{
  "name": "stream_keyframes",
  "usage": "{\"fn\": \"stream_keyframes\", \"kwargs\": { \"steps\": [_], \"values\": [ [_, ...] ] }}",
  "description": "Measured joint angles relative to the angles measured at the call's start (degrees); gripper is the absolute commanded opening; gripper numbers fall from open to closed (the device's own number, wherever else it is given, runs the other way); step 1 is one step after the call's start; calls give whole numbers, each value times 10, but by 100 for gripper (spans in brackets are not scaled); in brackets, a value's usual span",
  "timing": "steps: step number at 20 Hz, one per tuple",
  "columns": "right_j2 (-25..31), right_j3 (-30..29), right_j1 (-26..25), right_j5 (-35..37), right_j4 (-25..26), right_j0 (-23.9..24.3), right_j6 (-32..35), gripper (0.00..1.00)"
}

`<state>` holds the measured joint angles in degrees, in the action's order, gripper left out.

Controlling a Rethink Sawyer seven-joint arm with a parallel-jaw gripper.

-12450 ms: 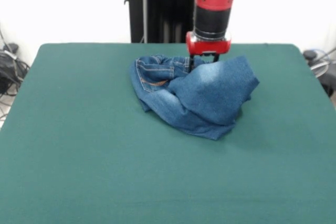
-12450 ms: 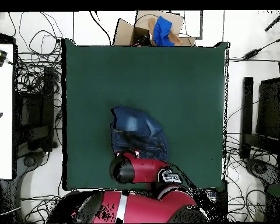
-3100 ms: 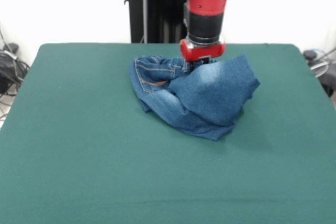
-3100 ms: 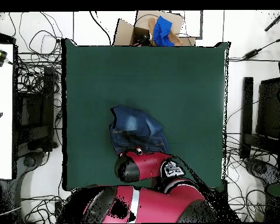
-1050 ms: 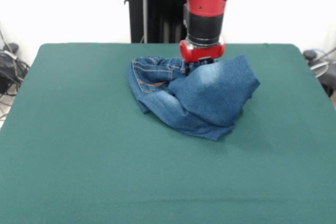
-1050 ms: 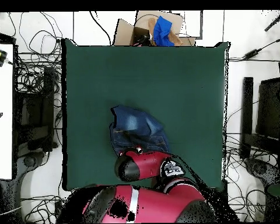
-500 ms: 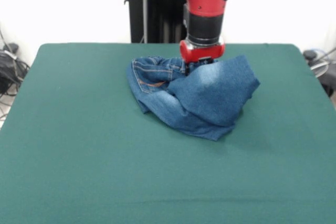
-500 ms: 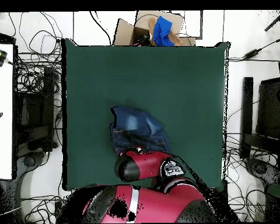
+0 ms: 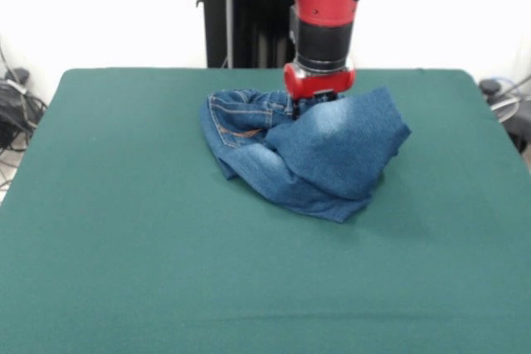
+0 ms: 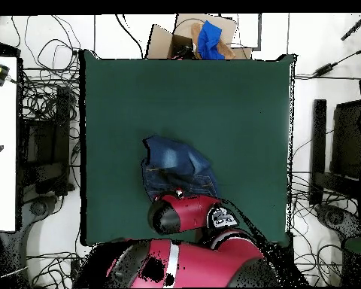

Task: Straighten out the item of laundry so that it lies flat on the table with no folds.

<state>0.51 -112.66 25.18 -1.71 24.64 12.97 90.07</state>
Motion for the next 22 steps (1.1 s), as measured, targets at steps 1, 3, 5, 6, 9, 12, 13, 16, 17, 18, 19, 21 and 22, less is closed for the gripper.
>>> {"fn": "stream_keyframes", "kwargs": {
  "steps": [1,3,5,6,9,12,13,16,17,18,19,21,22],
  "values": [
    [0,0,0,1,0,0,0,100],
    [0,0,4,8,-5,0,0,100],
    [1,0,7,15,-8,0,0,100],
    [2,0,9,21,-11,0,0,100],
    [3,1,12,29,-14,0,0,100],
    [4,3,8,29,-14,1,0,100],
    [5,5,7,29,-14,2,0,100],
    [6,6,3,29,-14,3,0,100],
    [6,6,3,29,-14,3,0,100],
    [6,6,3,29,-14,3,0,100],
    [6,7,3,29,-14,3,0,100],
    [6,7,3,29,-14,4,0,100],
    [6,7,3,29,-14,4,0,100]
  ]
}}
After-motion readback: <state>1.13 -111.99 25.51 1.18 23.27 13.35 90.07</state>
